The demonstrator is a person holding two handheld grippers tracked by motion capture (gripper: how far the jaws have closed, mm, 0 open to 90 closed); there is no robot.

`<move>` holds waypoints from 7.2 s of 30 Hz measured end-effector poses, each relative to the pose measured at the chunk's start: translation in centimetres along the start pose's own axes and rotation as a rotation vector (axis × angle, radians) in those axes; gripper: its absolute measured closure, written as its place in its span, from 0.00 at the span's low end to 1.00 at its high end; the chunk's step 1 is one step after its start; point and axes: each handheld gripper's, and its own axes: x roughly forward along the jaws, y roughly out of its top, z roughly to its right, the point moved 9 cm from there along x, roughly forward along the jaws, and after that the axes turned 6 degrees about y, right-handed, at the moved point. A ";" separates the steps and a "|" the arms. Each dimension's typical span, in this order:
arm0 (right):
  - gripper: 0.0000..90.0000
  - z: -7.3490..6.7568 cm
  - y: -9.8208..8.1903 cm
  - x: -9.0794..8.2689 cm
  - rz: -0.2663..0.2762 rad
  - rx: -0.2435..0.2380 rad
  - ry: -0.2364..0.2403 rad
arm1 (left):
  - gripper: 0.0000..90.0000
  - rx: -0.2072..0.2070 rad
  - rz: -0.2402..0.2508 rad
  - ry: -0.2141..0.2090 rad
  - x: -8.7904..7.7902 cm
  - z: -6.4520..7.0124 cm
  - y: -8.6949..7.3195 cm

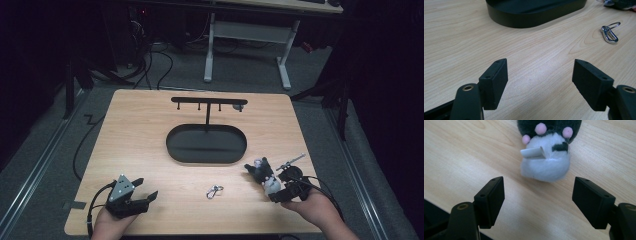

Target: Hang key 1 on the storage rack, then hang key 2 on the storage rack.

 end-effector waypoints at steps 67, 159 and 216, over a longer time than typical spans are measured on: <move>0.54 -1.4 4.2 -1.5 0.018 -0.017 0.056 | 0.32 -0.015 0.005 0.000 -0.1 -0.5 -0.2; 0.55 -0.4 18.1 -10.5 0.156 0.032 -0.010 | 0.32 -0.009 0.011 -0.014 -0.1 -0.4 -0.2; 0.42 0.5 16.2 -0.1 0.181 0.088 0.047 | 0.32 0.032 -0.020 -0.026 0.3 0.5 -0.5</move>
